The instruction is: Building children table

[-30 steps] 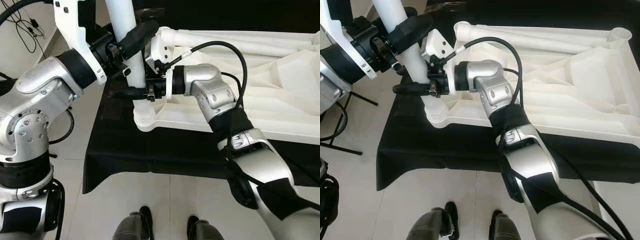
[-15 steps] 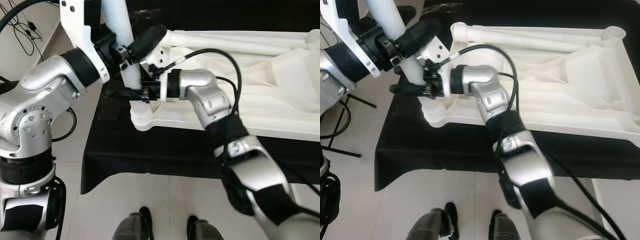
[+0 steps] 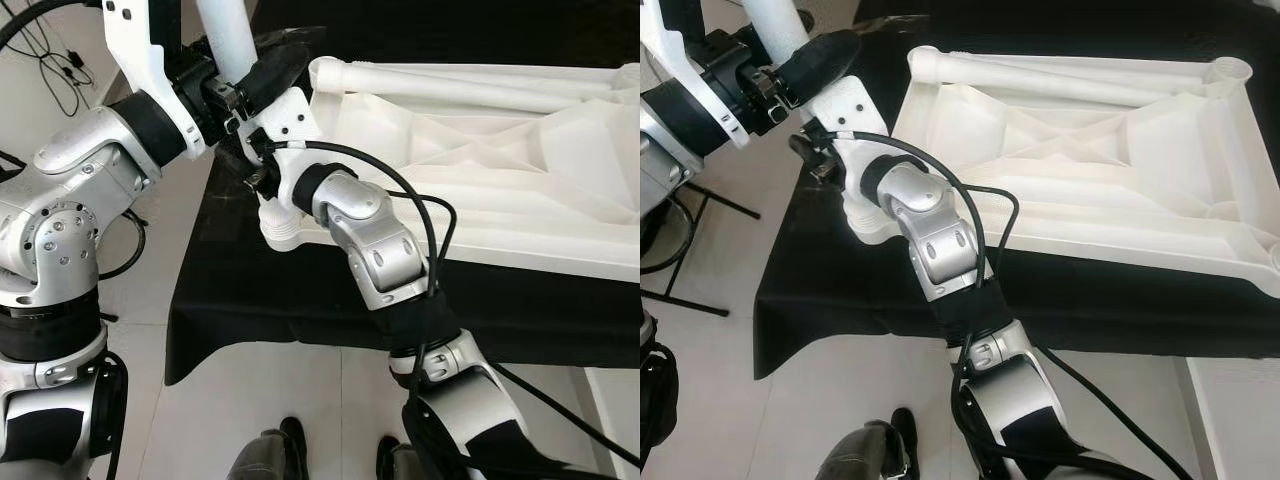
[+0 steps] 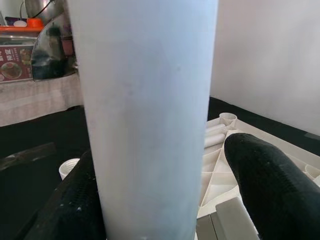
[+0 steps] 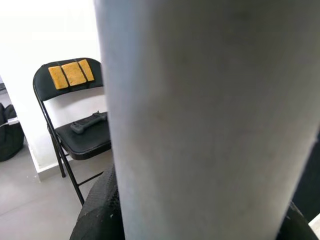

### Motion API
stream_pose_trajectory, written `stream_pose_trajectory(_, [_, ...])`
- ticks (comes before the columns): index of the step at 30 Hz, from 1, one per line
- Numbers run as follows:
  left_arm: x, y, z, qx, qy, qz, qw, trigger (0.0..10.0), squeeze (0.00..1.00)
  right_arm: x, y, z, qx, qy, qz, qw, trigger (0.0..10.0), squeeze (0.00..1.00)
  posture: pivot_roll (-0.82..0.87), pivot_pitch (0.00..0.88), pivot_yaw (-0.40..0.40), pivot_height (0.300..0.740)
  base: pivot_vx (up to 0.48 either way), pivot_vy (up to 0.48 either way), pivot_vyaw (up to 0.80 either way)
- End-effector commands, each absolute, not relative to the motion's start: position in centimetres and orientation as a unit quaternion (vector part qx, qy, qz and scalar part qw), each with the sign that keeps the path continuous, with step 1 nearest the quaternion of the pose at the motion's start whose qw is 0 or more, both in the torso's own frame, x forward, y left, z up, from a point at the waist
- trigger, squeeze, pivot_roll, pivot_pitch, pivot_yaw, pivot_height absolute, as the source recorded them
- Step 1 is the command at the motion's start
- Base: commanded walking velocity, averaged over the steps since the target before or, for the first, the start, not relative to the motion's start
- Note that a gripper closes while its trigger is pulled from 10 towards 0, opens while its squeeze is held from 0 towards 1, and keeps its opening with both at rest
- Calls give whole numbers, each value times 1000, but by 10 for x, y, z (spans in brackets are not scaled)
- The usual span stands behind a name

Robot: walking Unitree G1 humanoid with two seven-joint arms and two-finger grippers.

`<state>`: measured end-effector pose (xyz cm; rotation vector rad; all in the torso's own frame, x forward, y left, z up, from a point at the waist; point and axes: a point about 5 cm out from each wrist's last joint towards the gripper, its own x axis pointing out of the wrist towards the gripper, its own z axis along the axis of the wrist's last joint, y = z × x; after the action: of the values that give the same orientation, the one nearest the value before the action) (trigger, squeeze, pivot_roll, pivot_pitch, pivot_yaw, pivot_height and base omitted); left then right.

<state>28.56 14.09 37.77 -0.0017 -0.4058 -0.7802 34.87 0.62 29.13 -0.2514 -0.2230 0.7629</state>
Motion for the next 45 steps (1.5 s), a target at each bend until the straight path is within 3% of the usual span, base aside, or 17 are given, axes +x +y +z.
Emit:
stream_pose_trajectory(1, [284, 145, 377, 16, -195, -378, 905, 10000, 0, 362, -9, 248, -130, 2, 326, 936, 0, 0, 50, 292, 83, 740, 0, 0, 0])
stream_pose_trajectory(2, [283, 144, 376, 18, -193, -380, 905, 10000, 0, 362, -10, 249, -130, 1, 319, 939, 0, 0, 53, 290, 82, 740, 0, 0, 0])
stream_pose_trajectory(3, [283, 144, 376, 21, -191, -381, 904, 5608, 0, 361, -11, 250, -130, 1, 312, 941, 0, 0, 54, 286, 83, 740, 0, 0, 0])
stream_pose_trajectory(4, [282, 144, 376, 23, -190, -382, 904, 5608, 0, 360, -12, 251, -130, 1, 307, 943, 0, 0, 54, 286, 83, 740, 0, 0, 0])
stream_pose_trajectory(5, [281, 143, 375, 24, -188, -385, 903, 0, 0, 360, -12, 251, -129, 0, 304, 944, 0, 0, 55, 283, 82, 740, 0, 0, 0])
stream_pose_trajectory(15, [274, 131, 369, 32, -188, -395, 899, 0, 0, 359, -11, 254, -126, -5, 315, 941, 0, 0, 60, 272, 83, 740, 0, 0, 0])
stream_pose_trajectory(16, [274, 131, 369, 32, -187, -395, 899, 0, 0, 360, -11, 256, -125, -14, 322, 938, 10000, 0, 60, 271, 83, 740, 0, 0, 0])
stream_pose_trajectory(19, [274, 131, 368, 33, -186, -395, 899, 0, 0, 360, -10, 258, -125, -19, 326, 937, 10000, 0, 60, 271, 83, 740, 0, 0, 0])
stream_pose_trajectory(20, [274, 131, 368, 33, -186, -396, 899, 0, 0, 360, -9, 263, -114, -34, 355, 927, 10000, 220, 63, 269, 81, 740, 0, 0, 0])
stream_pose_trajectory(21, [274, 131, 368, 33, -186, -396, 899, 0, 0, 360, -9, 263, -114, -34, 355, 927, 10000, 220, 63, 269, 81, 740, 0, 0, 0])
stream_pose_trajectory(22, [274, 131, 367, 33, -185, -397, 898, 0, 0, 357, -5, 269, -97, -52, 417, 902, 10000, 1000, 65, 267, 80, 740, 0, 0, 0])
stream_pose_trajectory(30, [273, 131, 367, 33, -184, -400, 897, 0, 0, 344, -2, 284, -119, -104, 608, 778, 10000, 973, 77, 268, 80, 740, 0, 0, 0])
stream_pose_trajectory(31, [272, 130, 368, 33, -184, -401, 897, 0, 0, 340, -2, 286, -143, -109, 648, 740, 10000, 75, 79, 273, 81, 740, 0, 0, 0])
stream_pose_trajectory(36, [270, 128, 369, 32, -184, -403, 896, 0, 0, 337, 3, 292, -158, -104, 716, 672, 10000, 0, 92, 278, 83, 740, 0, 0, 0])
stream_pose_trajectory(43, [268, 128, 369, 33, -183, -404, 896, 0, 0, 341, 8, 295, -165, -102, 728, 657, 10000, 0, 107, 285, 86, 740, 0, 0, 0])
stream_pose_trajectory(44, [268, 127, 369, 34, -182, -404, 896, 0, 0, 342, 8, 297, -167, -105, 738, 645, 3098, 0, 109, 285, 86, 740, 0, 0, 0])
stream_pose_trajectory(45, [268, 128, 370, 35, -181, -404, 896, 0, 0, 342, 8, 299, -169, -106, 748, 633, 0, 0, 111, 287, 85, 740, 0, 0, 0])
